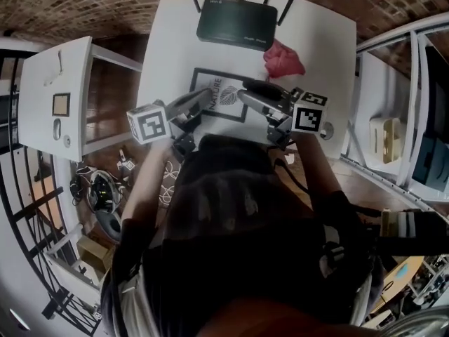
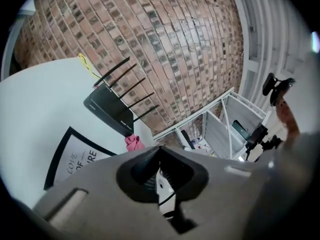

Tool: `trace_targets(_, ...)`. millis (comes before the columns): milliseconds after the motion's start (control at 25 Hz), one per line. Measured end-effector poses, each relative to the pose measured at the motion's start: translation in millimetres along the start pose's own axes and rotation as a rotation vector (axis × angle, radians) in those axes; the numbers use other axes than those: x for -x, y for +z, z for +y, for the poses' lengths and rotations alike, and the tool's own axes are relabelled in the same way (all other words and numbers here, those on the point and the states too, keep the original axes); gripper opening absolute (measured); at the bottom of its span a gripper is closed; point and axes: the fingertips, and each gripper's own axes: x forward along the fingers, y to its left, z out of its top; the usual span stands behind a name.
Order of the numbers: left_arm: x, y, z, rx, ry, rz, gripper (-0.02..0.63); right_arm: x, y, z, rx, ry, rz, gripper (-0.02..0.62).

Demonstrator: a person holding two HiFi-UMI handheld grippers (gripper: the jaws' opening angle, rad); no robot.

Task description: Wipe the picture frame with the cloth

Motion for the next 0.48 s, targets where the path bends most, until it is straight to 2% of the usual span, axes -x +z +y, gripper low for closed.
trace_targets(80,6.9,-5.7,14.4,0.067,0.043,-0.008,0.005,30.9,22.9,-59.0,0.107,-0.274,-0.025,0.179)
trace_targets(120,9.6,-9.3,21.0,0.109,0.066,-0.014,0.005,45.3,30.0,-88.4,0.182,-0.414,0.0,0.179)
trace_targets(200,10.9,-13.0,28.6,0.164,0.091,-0.029,0.005,67.4,33.8,-142.5,0.309,-0.644,0.118,0.207)
trace_targets(240,9.2,-11.6,29.0,0.156,0.089,-0.035,0.005,74.9,32.3,-166.4,0.344,-0.727,0.188,0.213)
trace_targets(360,3.0,-4.8,28.9,0.108,0.089,-0.046,0.005,90.4,20.1,-225.4,0.386,-0.898,0.377,0.215)
trace_targets(480,1.0,-7.5,32.8,0.113,0.12,-0.049,0.006,99.1,3.3,-258.3,0.424,-0.971,0.511,0.216)
